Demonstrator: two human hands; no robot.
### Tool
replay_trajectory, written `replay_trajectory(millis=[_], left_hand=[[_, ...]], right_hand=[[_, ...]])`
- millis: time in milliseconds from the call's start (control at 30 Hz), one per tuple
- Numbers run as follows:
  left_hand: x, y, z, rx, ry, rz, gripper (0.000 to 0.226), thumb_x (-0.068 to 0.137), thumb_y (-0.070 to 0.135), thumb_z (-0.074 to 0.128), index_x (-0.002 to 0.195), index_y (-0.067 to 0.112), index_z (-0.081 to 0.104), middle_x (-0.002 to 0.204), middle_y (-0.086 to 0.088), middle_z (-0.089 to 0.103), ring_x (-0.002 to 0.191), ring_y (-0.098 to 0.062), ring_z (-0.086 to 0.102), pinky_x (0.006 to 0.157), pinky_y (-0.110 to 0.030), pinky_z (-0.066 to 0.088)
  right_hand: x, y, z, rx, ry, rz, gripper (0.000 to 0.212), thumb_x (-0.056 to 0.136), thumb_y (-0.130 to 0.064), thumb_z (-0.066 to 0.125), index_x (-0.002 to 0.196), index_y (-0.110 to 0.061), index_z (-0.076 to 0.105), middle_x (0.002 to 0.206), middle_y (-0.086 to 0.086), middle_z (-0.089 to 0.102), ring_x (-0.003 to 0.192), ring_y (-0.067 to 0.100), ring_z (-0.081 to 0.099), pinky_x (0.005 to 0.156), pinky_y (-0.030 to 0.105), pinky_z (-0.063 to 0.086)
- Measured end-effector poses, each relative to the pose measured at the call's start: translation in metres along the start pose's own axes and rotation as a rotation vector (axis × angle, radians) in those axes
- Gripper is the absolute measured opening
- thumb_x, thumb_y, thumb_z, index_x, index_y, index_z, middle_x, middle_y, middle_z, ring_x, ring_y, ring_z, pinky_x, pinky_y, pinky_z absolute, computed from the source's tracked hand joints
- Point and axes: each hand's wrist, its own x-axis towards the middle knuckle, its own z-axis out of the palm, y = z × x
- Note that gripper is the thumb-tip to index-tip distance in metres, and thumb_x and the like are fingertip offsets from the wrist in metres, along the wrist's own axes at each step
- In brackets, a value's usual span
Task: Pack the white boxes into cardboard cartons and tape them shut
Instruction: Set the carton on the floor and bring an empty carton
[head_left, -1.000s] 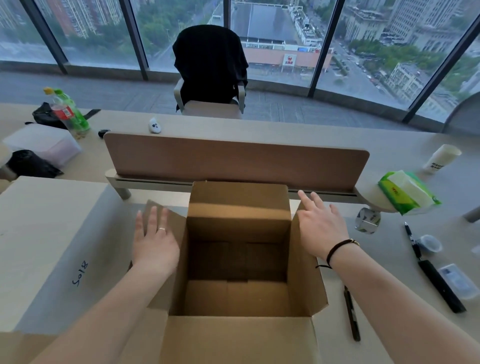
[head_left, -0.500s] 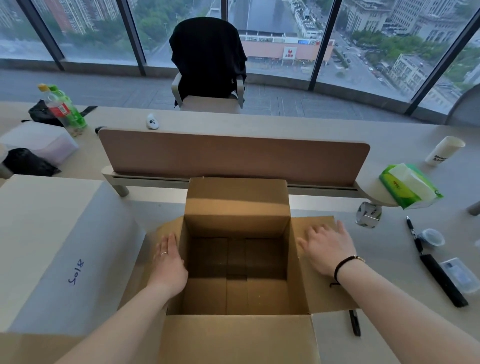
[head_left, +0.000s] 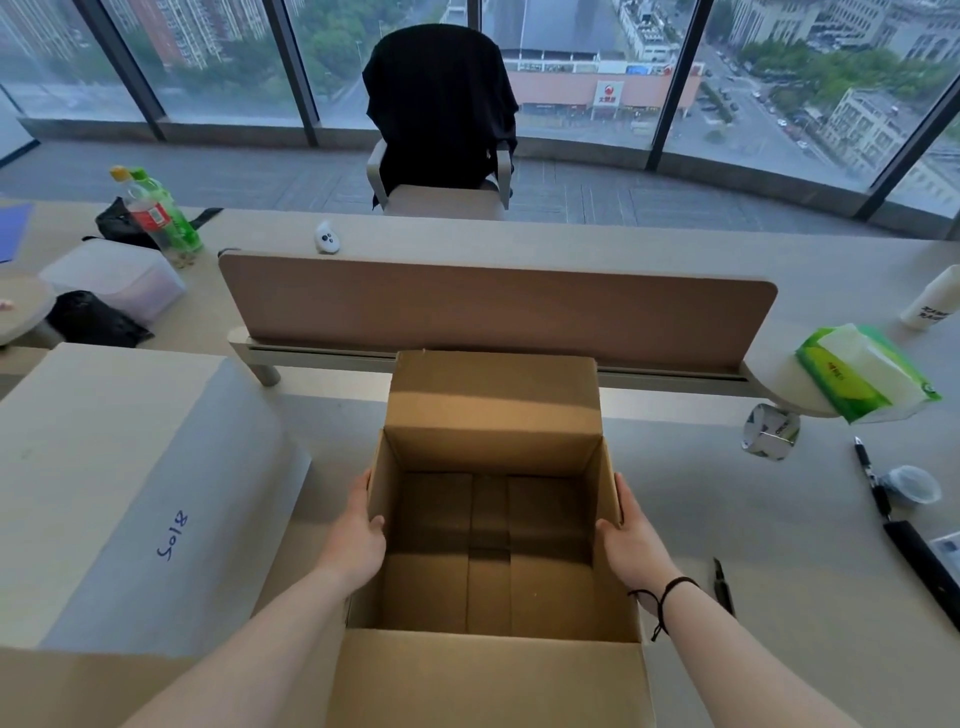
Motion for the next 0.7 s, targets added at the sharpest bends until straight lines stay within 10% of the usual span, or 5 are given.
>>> replay_trajectory(millis=[333, 567, 700], left_hand=[[0.003, -0.001, 0.001, -0.030, -0.010, -0.034, 0.064, 0.106, 0.013, 0.044, 0.161, 0.027, 0.013, 0.160, -0.008, 0.037, 0.142, -0.035, 0.043, 0.112, -0.044, 0.041], [-0.010, 0.010, -0.013, 0.098, 0.130, 0.055, 0.059, 0.104, 0.022, 0.049, 0.158, 0.026, 0.025, 0.162, -0.003, 0.034, 0.145, -0.029, 0.040, 0.111, -0.042, 0.043], [-0.025, 0.022, -0.023, 0.094, 0.149, 0.136, 0.059, 0.105, 0.030, 0.047, 0.159, 0.030, 0.022, 0.167, 0.004, 0.022, 0.154, -0.022, 0.023, 0.120, -0.040, 0.031]], right_hand=[[0.004, 0.002, 0.001, -0.031, 0.026, -0.009, 0.069, 0.106, -0.016, 0.042, 0.160, -0.035, 0.005, 0.157, 0.006, 0.039, 0.129, 0.035, 0.053, 0.101, 0.043, 0.050], [-0.008, -0.020, 0.006, -0.395, 0.191, -0.204, 0.078, 0.102, -0.031, 0.051, 0.161, -0.027, -0.001, 0.169, 0.001, -0.006, 0.156, 0.025, -0.002, 0.126, 0.042, 0.006], [-0.020, -0.059, 0.019, -0.425, 0.126, -0.368, 0.074, 0.102, -0.034, 0.052, 0.161, -0.028, 0.006, 0.169, 0.000, -0.004, 0.156, 0.020, -0.004, 0.126, 0.038, 0.003]])
